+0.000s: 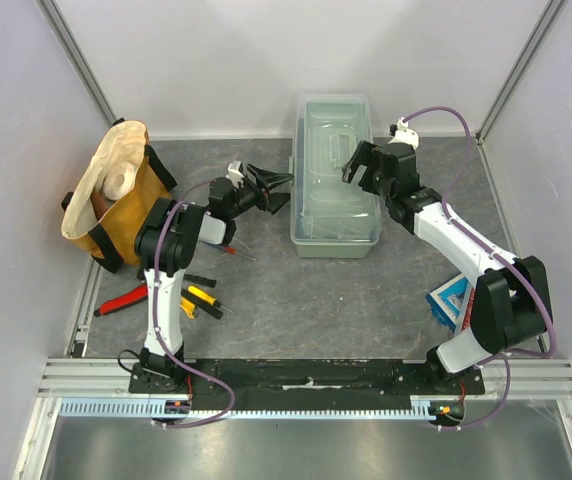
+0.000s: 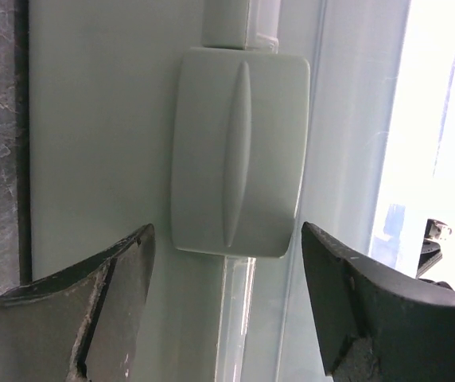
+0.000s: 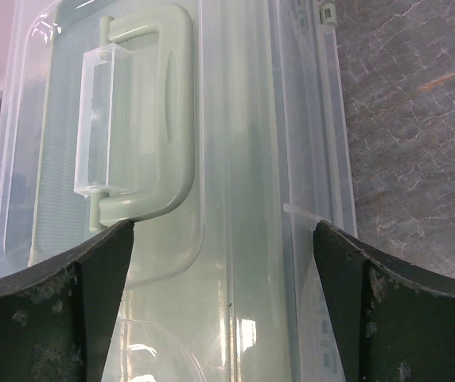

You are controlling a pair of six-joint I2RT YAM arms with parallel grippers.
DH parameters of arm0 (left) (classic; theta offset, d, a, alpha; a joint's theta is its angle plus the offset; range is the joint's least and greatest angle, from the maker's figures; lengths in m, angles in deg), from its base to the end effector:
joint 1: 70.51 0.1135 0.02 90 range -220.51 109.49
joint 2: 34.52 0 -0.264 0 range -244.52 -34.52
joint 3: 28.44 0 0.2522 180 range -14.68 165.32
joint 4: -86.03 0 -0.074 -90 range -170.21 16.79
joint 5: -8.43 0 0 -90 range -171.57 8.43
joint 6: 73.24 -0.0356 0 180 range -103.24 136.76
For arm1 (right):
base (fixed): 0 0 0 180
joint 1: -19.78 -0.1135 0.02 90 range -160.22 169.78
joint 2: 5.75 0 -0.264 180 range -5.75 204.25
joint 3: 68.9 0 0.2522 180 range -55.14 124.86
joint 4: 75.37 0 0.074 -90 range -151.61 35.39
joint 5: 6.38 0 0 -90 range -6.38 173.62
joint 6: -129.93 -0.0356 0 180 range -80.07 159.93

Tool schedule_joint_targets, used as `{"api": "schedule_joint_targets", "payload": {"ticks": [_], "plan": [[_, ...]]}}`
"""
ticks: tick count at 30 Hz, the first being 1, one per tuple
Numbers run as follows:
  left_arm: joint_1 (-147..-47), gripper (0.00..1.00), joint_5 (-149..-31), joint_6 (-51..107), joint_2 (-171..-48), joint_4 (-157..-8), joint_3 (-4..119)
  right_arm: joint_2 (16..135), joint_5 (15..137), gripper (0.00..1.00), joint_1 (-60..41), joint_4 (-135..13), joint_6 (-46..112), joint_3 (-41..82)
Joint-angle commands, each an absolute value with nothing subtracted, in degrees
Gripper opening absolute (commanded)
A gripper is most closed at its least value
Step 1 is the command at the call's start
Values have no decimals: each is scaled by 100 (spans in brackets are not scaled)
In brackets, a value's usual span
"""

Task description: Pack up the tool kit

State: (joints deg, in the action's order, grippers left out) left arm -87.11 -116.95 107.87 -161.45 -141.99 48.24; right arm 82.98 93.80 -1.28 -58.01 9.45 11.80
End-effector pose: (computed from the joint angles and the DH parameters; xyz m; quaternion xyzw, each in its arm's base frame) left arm 0.4185 -0.1463 0.1266 -0.2480 0.6741 -0.6625 0.2127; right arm 0.3404 0.1243 0.2955 0.1164 0.8351 0.1639 0.5120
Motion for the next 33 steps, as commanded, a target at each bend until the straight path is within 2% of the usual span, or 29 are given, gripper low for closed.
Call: {"api": "schedule_joint_targets", "payload": {"ticks": [1,15,19,23,30,32,33], "plan": [[-9231,80,-12042,11387,-16082,-15253,4694,8864,8556,98,-483,-4623,934,806],[-9336,80,-11673,11598,-16477,-15825,5168,8882,8415,94,-474,-4561,917,762],[-9336,60,-11900,11897,-16591,-16282,5264,8899,8424,93,-465,-4544,926,762],[-9354,48,-12147,11811,-16636,-16432,5256,8917,8415,92,-474,-4544,926,779],[-9345,19,-12393,11363,-16539,-15853,5326,8935,8432,91,-474,-4535,934,762],[-9354,20,-12472,11108,-16478,-15686,5361,8926,8441,91,-465,-4535,934,735],[-9354,29,-12499,11002,-16451,-15616,5379,8917,8450,91,-474,-4526,934,727]]}}
